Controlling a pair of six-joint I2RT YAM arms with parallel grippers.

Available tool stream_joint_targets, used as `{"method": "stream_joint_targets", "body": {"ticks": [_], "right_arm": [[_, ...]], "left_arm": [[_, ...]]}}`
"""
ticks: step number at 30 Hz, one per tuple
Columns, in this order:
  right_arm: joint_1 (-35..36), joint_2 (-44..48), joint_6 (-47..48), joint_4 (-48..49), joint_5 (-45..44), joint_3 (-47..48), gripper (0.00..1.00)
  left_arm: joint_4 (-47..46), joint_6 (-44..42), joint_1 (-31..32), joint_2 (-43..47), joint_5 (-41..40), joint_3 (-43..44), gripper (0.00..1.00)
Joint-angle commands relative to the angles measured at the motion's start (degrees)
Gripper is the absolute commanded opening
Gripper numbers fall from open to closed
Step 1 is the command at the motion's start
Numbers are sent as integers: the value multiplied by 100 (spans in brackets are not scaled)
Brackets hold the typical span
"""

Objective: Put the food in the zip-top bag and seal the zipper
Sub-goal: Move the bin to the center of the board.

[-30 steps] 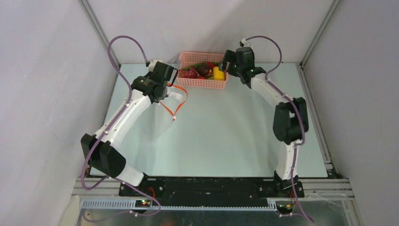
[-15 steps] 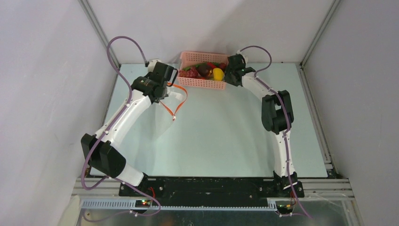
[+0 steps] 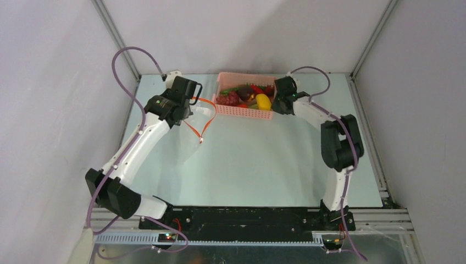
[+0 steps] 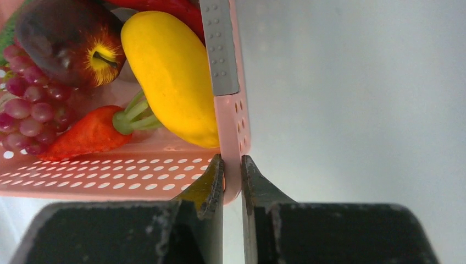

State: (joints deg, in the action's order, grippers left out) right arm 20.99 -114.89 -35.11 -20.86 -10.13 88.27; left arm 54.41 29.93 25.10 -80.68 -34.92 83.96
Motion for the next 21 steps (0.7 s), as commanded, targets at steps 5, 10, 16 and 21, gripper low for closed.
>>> {"method": "stream_joint_targets", "body": {"ticks": [5, 10, 16, 21], "right_arm": [[-66, 2246, 923, -950, -264, -2351, 0], [-79, 3692, 1199, -1375, -308, -3588, 7], [-329, 4954, 1912, -1552, -433, -4216, 13], [-696, 5340, 1977, -1501, -47, -4344, 26]], "left_arm": [[-91, 232, -10, 399, 49, -213, 0], [-96, 319, 83, 575, 67, -349, 0], [-109, 469, 356, 849, 397, -521, 0], [66, 693, 390, 1000, 849, -831, 0]]}}
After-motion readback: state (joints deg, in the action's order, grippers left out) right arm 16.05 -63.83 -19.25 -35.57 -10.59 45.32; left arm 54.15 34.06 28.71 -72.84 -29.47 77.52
